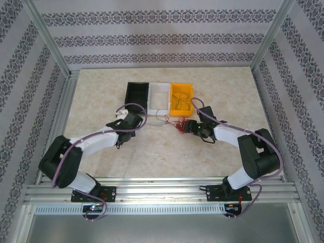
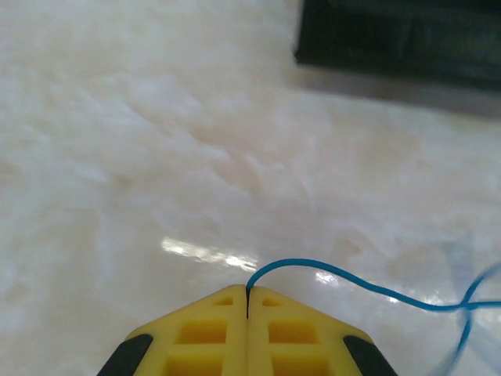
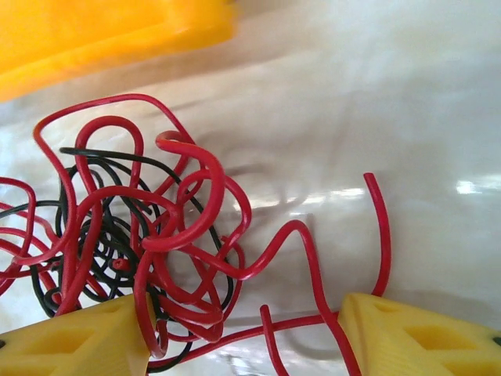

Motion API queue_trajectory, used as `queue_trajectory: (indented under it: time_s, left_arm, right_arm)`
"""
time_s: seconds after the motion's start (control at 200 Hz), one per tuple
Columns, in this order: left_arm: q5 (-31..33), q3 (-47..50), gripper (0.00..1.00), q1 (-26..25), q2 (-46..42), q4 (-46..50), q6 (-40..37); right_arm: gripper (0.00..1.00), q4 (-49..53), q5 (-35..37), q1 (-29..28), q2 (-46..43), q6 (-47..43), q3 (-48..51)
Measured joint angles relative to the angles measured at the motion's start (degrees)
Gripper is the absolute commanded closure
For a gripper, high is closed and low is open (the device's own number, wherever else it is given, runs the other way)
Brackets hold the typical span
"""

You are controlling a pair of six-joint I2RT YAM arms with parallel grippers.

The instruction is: Untangle the cables

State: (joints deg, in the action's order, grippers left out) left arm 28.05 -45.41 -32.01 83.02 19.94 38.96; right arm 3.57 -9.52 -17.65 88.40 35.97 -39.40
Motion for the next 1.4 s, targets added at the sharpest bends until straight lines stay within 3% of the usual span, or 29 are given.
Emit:
queue_trajectory:
  time_s: [0.34,0.52,0.65,1.139,1.399]
  left_arm:
    - [8.22,3.63,1.0,4.68,-16.74,0.66,3.37]
    - [13.64,3.67,1.0,11.13,-28.63,1.55,5.05]
    - [13.7,2.12,1.0,15.65,-31.65,2.91,4.66]
    - [-16.26,-11.52,1.0,17.09,-24.13,-6.51,-4.52]
    - [-26.16,-25.03,1.0,12.63,-9.07,-16.04,-3.15]
  right_arm:
    - [0.34,1.66,3.78,0.92,-1.81,4.72,0.74]
    - [0.34,2.23,5.55,1.77,-2.78,6.88,1.53]
    - [0.34,2.25,6.1,1.81,-2.82,7.91,1.55]
    - [0.35,1.57,6.05,1.51,-3.82,7.56,2.73]
    - [0.34,1.57,6.1,1.38,-6.05,7.19,4.48]
